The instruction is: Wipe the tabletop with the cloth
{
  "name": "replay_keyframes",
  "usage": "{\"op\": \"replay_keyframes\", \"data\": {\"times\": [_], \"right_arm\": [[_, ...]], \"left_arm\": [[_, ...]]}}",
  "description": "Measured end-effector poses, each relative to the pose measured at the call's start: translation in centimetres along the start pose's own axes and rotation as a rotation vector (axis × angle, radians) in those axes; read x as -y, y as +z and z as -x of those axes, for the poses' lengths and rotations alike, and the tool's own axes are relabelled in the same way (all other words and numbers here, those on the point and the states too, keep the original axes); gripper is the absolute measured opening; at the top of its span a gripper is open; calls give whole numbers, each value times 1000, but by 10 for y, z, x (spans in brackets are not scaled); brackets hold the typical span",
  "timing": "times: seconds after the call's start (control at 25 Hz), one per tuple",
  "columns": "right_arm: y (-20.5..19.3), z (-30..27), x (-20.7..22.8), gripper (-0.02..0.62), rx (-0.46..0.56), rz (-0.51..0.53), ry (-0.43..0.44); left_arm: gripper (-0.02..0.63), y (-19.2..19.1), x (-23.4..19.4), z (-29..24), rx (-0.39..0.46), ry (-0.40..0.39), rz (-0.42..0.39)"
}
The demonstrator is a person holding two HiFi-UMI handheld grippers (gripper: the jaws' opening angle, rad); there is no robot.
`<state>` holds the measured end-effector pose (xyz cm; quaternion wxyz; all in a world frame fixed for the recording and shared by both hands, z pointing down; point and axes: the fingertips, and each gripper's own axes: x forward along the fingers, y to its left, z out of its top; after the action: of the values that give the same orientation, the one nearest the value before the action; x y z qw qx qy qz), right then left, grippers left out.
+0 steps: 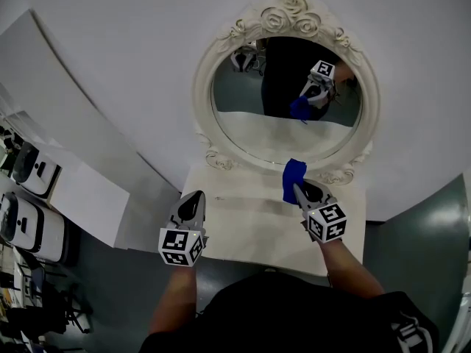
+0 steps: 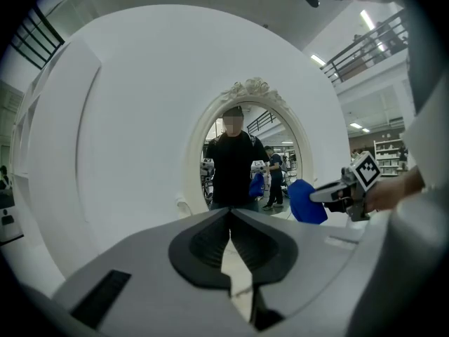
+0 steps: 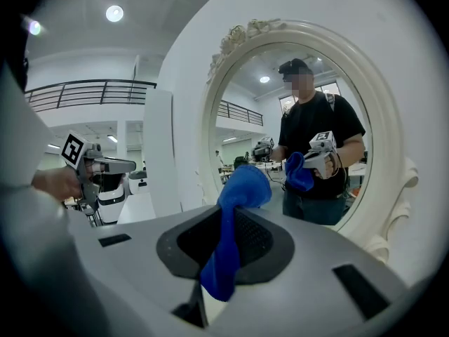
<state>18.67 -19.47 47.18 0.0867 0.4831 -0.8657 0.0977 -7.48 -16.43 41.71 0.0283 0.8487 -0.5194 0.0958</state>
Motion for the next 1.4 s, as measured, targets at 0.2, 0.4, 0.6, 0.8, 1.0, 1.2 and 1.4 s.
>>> {"op": "replay_keyframes", "data": {"times": [0.2,0.4,0.6,0.8,1.0,1.2,1.4], "right_arm": [[3,3,4,40,4,-5,-24],[5,5,2,40,8,3,-64],[9,7,-3,40,14,-3,-132],[15,10,-7,40,25,-14,-211],[17,11,-15,40,35,-20,-272],[16,10,-21,40,24,-25,-306],[15,6,-24,40,17,-25,-324]], "left_arm": [[11,3,5,-11,5,-39,-7],[11,5,10,-24,18,-99,-16],[11,10,1,-30,37,-158,-22],[11,16,-11,-35,50,-218,-28],[11,16,-21,-38,54,-271,-36],[11,17,-27,-43,58,-313,-39],[11,17,-32,-46,61,-337,-41]]}}
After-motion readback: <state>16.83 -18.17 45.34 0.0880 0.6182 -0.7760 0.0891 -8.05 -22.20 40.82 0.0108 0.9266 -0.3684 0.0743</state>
